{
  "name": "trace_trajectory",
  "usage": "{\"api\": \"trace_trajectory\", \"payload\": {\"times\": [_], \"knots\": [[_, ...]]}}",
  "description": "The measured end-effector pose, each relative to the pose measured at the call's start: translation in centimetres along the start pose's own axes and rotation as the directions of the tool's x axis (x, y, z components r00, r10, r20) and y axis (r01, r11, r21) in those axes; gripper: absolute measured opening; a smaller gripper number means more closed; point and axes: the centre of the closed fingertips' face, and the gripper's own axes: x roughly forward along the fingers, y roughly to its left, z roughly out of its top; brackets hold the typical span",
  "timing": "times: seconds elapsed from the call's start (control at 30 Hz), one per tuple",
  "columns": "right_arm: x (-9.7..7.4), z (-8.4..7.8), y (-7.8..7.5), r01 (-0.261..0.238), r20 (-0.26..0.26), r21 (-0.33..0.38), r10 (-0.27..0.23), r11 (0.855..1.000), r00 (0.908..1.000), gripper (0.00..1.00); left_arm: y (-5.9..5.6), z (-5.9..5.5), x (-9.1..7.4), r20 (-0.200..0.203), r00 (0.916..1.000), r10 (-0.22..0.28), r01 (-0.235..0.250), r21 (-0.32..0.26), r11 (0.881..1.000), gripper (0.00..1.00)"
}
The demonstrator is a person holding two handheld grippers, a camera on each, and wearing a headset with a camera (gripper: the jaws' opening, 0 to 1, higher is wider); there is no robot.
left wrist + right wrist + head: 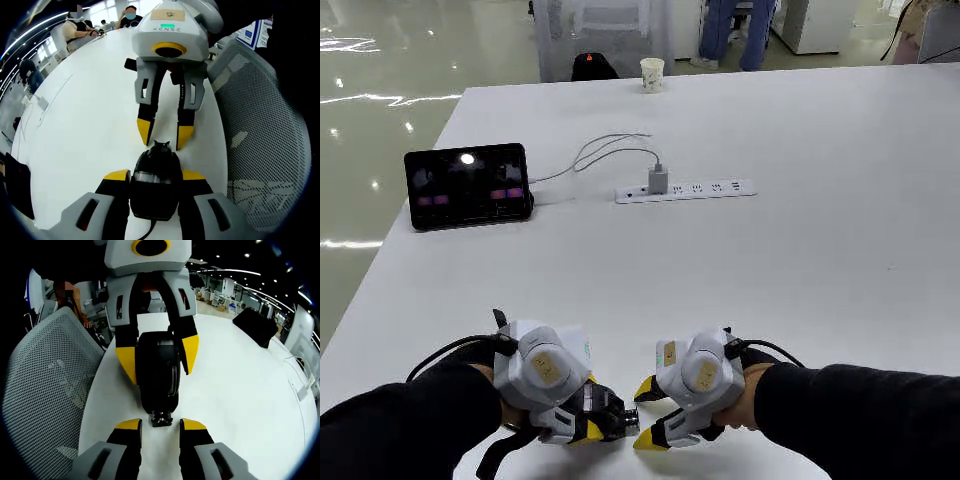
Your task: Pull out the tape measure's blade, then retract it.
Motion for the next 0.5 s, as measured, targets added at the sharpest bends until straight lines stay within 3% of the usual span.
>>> {"api": "trace_trajectory", "payload": {"times": [0.33,0.5], "knots": [[0.45,0.53,-0.30,0.001,0.002,-0.020,-0.001,1.000,1.0000,0.16,0.12,0.00,0.04,0.000,1.0000,-0.004,0.004,-0.005,1.000,0.31],[0.58,0.46,-0.14,-0.010,-0.030,-0.048,0.009,0.999,0.9995,0.12,0.10,-0.03,0.04,0.000,1.0000,-0.007,0.007,-0.006,1.000,0.31]]}}
